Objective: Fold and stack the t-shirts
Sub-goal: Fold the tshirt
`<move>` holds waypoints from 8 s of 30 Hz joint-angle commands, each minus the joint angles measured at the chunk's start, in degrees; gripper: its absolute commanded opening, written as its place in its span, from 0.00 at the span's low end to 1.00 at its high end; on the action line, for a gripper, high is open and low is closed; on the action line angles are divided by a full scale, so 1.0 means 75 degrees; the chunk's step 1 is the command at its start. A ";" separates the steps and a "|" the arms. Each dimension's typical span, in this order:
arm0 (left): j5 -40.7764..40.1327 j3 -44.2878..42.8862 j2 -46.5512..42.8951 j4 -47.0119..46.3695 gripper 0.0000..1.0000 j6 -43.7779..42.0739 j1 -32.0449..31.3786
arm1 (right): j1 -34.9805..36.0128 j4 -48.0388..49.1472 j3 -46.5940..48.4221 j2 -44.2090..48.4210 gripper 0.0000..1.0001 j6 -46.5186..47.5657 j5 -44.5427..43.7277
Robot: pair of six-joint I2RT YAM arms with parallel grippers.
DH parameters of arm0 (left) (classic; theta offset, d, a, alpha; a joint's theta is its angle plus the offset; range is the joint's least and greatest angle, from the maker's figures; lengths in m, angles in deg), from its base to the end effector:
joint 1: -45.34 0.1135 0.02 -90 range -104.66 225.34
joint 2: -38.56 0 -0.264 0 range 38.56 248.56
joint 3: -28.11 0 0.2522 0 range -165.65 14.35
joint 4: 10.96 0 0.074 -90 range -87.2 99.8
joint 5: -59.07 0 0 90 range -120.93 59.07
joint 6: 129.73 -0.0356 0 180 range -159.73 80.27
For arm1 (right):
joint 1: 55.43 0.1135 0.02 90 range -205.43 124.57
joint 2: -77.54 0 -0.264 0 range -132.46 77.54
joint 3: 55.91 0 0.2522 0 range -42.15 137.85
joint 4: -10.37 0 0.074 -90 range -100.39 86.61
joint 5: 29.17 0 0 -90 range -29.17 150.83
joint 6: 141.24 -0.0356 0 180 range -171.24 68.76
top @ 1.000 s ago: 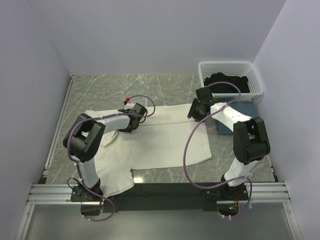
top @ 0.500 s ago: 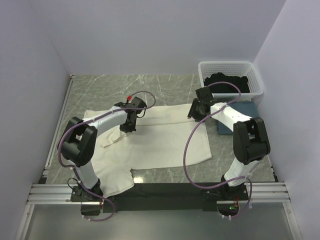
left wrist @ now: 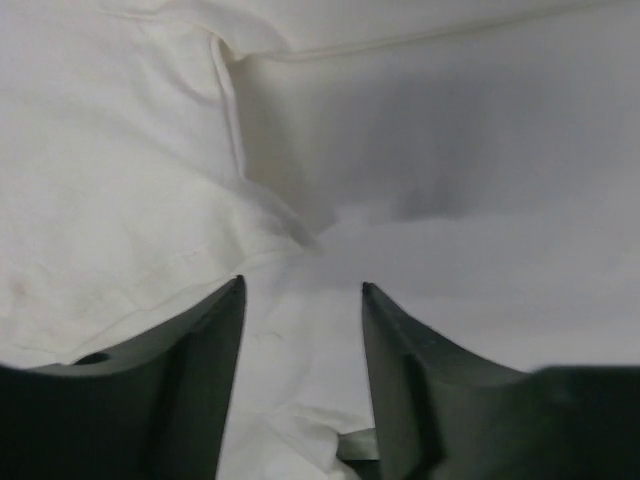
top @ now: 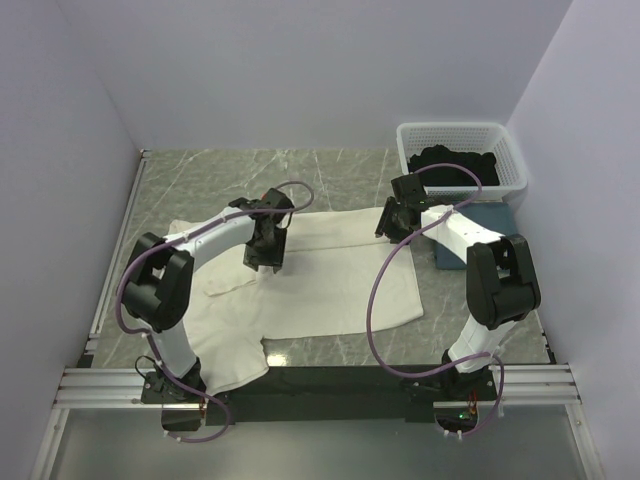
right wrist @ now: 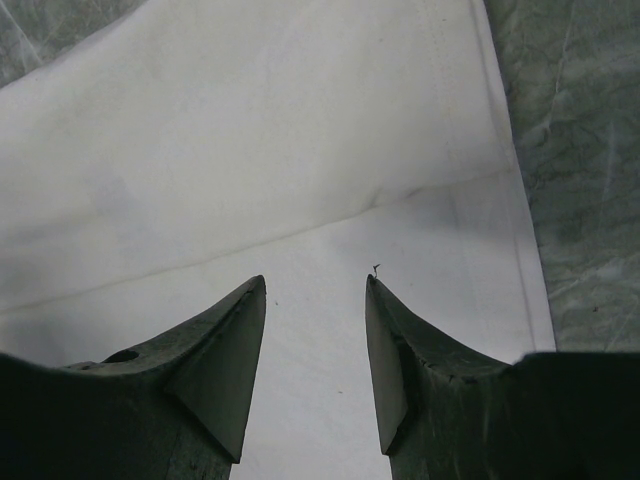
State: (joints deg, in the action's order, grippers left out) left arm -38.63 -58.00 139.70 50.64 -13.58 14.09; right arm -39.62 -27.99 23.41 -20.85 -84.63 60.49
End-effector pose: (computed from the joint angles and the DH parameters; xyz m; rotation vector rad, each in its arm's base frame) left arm 0.2930 -0.1722 0.2008 0.1052 2.8710 0.0079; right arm 0.3425 0.0968 0.1999 0.4003 2.5742 0.3098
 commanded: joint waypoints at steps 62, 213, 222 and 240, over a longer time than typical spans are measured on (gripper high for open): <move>0.0324 0.3649 -0.4192 -0.0483 0.32 0.3029 0.4774 | -0.0256 0.0256 0.0212 0.0310 0.52 0.0093 0.0199; 0.0101 -0.1402 0.2743 -0.3296 0.92 0.2126 0.3615 | 0.0482 -0.1899 0.5730 -0.4389 0.50 0.1287 -0.0834; 0.0031 -0.1196 0.1074 -0.3026 0.97 0.2079 0.3919 | 0.0481 -0.1490 0.4305 -0.2540 0.50 0.0984 -0.0670; 0.0230 0.1759 -0.2621 -0.2862 1.00 0.1810 0.5431 | 0.0622 -0.0903 -0.0422 -0.0428 0.47 -0.0107 -0.0669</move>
State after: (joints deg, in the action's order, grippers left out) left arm -37.80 -47.51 121.93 28.41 1.22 53.32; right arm -35.31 -36.51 20.46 -23.91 -84.32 56.31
